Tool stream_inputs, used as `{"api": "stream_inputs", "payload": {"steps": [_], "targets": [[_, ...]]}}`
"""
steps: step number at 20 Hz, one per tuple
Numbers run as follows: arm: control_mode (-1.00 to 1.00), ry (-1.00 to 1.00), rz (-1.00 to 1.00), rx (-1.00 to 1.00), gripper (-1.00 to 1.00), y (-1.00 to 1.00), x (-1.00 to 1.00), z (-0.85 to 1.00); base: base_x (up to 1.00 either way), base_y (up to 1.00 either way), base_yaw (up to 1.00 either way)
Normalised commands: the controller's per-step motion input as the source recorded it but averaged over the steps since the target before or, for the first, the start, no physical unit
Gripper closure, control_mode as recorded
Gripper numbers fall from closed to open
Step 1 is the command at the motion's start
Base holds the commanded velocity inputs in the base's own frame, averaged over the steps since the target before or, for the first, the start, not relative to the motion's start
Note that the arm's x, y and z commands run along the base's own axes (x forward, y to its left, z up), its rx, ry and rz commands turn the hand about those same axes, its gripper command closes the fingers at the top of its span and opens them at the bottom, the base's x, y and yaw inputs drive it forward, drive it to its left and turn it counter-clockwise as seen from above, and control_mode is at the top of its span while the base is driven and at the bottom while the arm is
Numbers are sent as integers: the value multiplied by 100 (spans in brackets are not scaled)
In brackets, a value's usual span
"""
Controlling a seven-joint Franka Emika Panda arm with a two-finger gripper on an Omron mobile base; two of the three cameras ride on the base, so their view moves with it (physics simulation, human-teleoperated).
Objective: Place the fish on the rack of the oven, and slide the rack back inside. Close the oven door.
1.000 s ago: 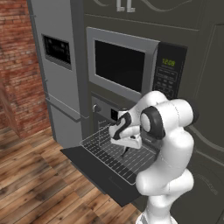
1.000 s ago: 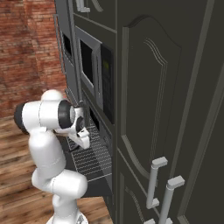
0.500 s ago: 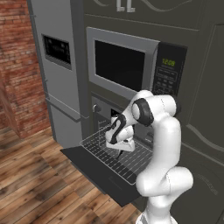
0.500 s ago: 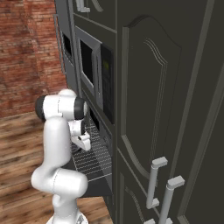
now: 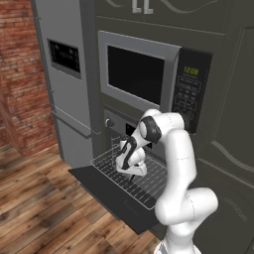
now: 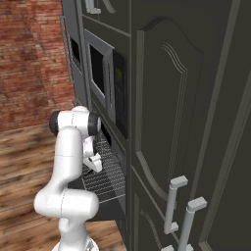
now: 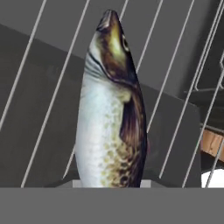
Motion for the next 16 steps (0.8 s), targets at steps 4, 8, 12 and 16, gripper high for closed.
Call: {"api": "stream_inputs", "payload": {"steps": [4, 8, 12, 16], "targets": [[-100, 0, -1, -5, -100, 2, 40, -58, 0, 0, 0], [-100, 0, -2, -4, -100, 3, 18, -36, 0, 0, 0], [-100, 0, -1, -3, -100, 1, 0, -5, 0, 0, 0], [-100, 0, -1, 0, -100, 0, -8, 8, 0, 0, 0]]}}
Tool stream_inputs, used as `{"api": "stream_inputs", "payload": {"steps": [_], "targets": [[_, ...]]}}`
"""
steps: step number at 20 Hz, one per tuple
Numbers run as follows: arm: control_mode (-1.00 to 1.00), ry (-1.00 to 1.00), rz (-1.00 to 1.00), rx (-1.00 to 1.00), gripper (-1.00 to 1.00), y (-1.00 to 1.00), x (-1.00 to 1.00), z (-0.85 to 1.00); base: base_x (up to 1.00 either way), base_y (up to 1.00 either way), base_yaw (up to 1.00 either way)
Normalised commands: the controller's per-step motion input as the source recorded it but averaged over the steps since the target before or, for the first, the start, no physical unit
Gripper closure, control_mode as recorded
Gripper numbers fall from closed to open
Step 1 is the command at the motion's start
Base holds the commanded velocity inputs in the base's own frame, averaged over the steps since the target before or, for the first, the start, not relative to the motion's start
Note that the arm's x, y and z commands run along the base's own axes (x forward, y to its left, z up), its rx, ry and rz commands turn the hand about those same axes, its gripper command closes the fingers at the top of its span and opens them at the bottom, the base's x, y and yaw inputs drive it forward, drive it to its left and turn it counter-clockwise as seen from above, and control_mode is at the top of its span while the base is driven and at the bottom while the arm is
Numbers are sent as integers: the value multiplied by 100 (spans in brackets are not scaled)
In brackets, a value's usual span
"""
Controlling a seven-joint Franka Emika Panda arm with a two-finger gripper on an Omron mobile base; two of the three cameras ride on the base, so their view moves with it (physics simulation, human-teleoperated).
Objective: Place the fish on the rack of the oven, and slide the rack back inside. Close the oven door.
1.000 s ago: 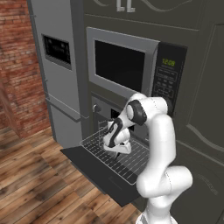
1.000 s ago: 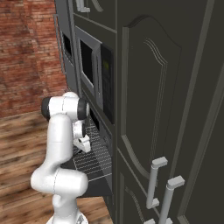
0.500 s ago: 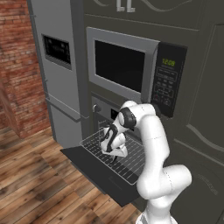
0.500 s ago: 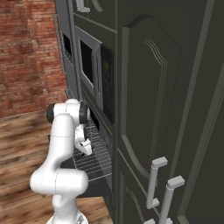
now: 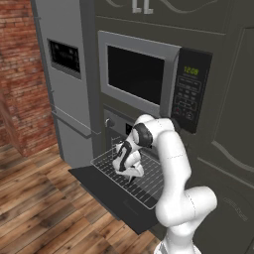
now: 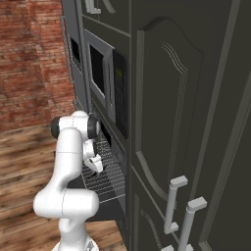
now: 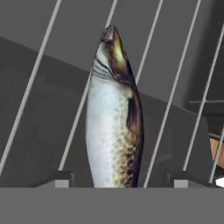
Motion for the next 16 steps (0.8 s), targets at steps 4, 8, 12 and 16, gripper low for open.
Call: {"api": "stream_inputs", "payload": {"steps": [4, 8, 12, 16], "targets": [[-100, -9, 0, 0, -100, 0, -73, 52, 0, 0, 0], [-100, -11, -1, -1, -100, 13, -92, 71, 0, 0, 0], [-100, -15, -7, -1, -100, 38, -84, 69, 0, 0, 0], [-100, -19, -22, 0, -100, 57, -58, 32, 0, 0, 0]]}}
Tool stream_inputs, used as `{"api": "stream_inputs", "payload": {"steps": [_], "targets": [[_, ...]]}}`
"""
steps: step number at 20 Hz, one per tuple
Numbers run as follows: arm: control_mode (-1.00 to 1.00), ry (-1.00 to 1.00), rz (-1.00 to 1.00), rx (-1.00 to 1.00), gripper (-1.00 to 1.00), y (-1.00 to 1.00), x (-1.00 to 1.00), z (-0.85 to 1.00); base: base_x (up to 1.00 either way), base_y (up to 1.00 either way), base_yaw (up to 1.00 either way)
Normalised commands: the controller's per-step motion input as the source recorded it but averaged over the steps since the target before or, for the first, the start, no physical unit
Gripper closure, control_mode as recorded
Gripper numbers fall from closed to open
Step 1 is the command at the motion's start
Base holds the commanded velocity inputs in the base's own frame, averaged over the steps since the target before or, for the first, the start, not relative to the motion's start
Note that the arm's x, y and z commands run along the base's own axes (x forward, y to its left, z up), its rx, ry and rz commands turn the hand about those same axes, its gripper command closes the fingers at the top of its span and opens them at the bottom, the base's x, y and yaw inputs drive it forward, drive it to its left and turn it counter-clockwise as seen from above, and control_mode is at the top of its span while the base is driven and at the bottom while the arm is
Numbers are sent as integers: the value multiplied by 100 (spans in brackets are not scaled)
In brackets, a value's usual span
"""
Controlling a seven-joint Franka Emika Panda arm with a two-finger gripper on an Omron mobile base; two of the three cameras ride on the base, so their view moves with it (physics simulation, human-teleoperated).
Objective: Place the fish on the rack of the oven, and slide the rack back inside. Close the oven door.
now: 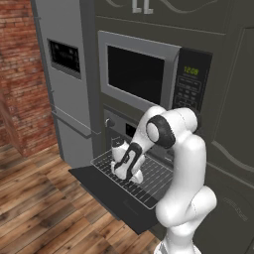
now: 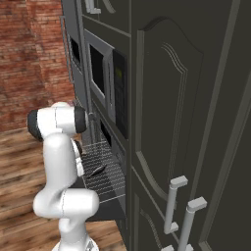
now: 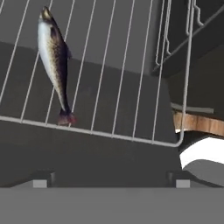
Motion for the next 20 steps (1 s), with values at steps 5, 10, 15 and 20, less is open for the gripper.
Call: {"api": "stream_inputs", "payload": {"steps": [5, 10, 15, 20], "targets": [[-100, -21, -25, 0, -100, 65, -30, 6, 0, 0, 0], [-100, -14, -9, 0, -100, 24, 0, -6, 0, 0, 0], [-100, -11, 0, -2, -100, -1, 0, -40, 0, 0, 0], [-100, -10, 0, -4, -100, 0, 11, -67, 0, 0, 0]]}}
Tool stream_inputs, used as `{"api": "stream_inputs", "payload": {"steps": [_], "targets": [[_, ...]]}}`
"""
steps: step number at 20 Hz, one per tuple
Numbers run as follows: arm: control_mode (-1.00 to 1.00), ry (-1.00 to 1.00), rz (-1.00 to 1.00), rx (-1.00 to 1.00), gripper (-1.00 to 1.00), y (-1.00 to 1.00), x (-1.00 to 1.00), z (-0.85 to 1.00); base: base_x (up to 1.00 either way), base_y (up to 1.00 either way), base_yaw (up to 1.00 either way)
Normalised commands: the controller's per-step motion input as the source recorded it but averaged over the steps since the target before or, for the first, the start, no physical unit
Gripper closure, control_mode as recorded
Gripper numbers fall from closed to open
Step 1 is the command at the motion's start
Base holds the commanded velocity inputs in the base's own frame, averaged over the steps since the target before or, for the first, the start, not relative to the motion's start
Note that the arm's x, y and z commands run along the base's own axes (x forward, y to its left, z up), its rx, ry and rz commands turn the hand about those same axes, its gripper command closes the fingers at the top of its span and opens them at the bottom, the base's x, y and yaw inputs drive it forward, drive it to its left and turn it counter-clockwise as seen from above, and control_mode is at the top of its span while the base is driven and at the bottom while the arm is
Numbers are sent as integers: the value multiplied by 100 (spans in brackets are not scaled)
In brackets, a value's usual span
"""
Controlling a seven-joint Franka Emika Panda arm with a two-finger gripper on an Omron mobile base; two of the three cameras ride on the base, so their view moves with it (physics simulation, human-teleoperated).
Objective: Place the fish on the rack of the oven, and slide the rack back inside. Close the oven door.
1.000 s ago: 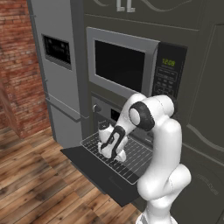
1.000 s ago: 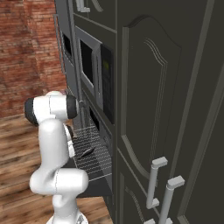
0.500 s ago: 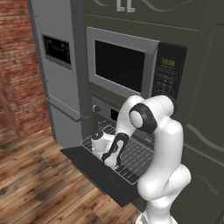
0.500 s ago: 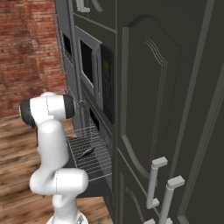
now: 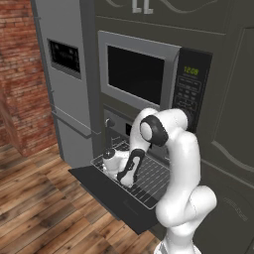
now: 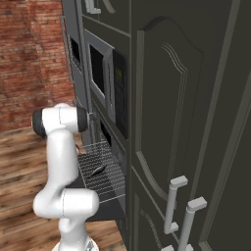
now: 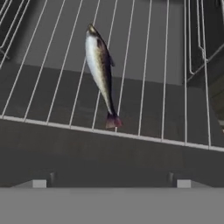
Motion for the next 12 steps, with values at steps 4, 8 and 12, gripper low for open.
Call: {"api": "stream_inputs", "payload": {"steps": [4, 8, 12], "targets": [[-100, -7, 0, -8, -100, 0, 14, -98, 0, 0, 0], [-100, -5, 0, -11, -100, 0, 27, -100, 0, 0, 0], [-100, -6, -2, -14, -100, 0, 29, -100, 0, 0, 0]]}}
